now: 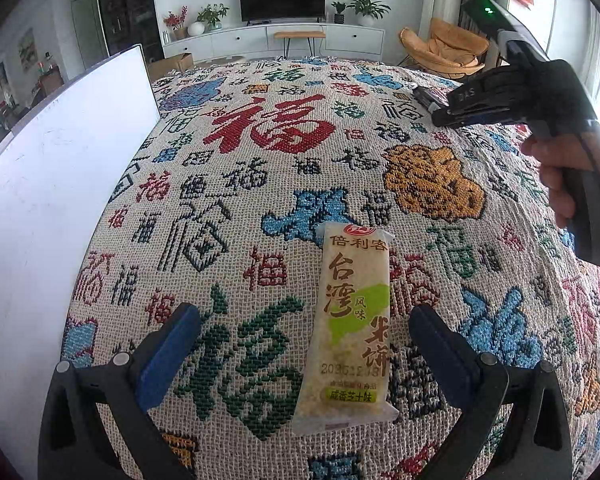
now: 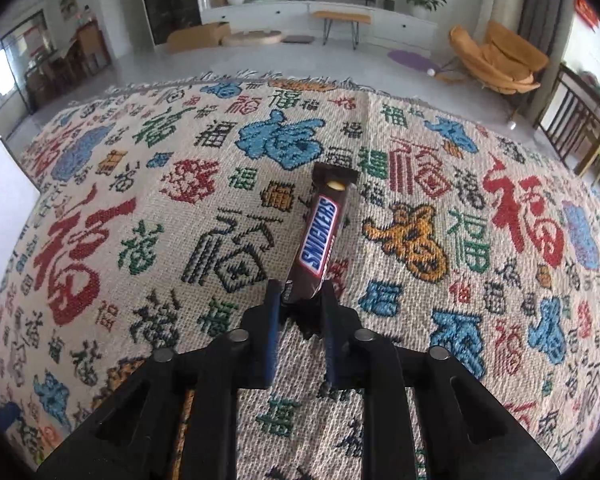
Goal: Organize snacks
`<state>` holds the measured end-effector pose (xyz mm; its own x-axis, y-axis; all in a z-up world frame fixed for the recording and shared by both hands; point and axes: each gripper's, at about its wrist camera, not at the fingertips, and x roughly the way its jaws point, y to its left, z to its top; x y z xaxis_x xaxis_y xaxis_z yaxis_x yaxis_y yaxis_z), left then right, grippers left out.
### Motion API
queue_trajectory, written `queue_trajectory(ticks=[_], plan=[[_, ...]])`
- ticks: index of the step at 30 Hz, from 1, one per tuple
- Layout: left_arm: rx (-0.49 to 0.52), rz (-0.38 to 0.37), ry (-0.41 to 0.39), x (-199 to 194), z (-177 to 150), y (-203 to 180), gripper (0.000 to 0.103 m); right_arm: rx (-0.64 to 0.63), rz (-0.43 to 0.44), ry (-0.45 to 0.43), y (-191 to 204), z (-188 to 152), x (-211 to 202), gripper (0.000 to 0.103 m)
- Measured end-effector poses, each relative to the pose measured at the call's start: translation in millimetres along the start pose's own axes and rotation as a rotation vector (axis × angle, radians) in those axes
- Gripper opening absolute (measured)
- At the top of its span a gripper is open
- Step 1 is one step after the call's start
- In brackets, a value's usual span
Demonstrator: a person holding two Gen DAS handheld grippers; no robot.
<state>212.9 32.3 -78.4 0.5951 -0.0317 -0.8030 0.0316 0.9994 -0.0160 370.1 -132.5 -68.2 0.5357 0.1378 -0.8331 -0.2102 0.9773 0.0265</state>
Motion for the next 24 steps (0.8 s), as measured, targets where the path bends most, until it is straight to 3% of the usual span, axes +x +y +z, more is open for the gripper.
queue_trajectory(ticks=[8, 13, 19, 20, 23, 24], plan=[[0.000, 0.000, 0.000, -0.1, 0.0, 0.0, 0.103, 0.033, 0.080, -0.073, -21.4, -47.2, -67.1, 0.018], [0.000, 0.001, 0.000, -0.3, 0.1, 0.0, 0.103, 0.138, 0.128, -0.096, -40.0, -122.9, -123.4, 0.018], [0.000, 0.001, 0.000, 0.0, -0.1, -0.1, 0.103, 0.123, 0.059, -0.119, -21.5, -206.0, -147.1, 0.020], [0.000, 0.001, 0.000, 0.0, -0.1, -0.1, 0.103, 0.109, 0.041, -0.123, -14.7, -213.6, -144.9, 0.026], [0.001, 0.001, -0.001, -0.2, -0.2, -0.2, 0.103, 0.049, -0.005, -0.126, -2.1, -218.5, -137.0, 0.069], [0.001, 0.001, 0.000, 0.0, 0.0, -0.2, 0.103, 0.021, -0.009, -0.128, 2.1, -217.2, -137.0, 0.072]])
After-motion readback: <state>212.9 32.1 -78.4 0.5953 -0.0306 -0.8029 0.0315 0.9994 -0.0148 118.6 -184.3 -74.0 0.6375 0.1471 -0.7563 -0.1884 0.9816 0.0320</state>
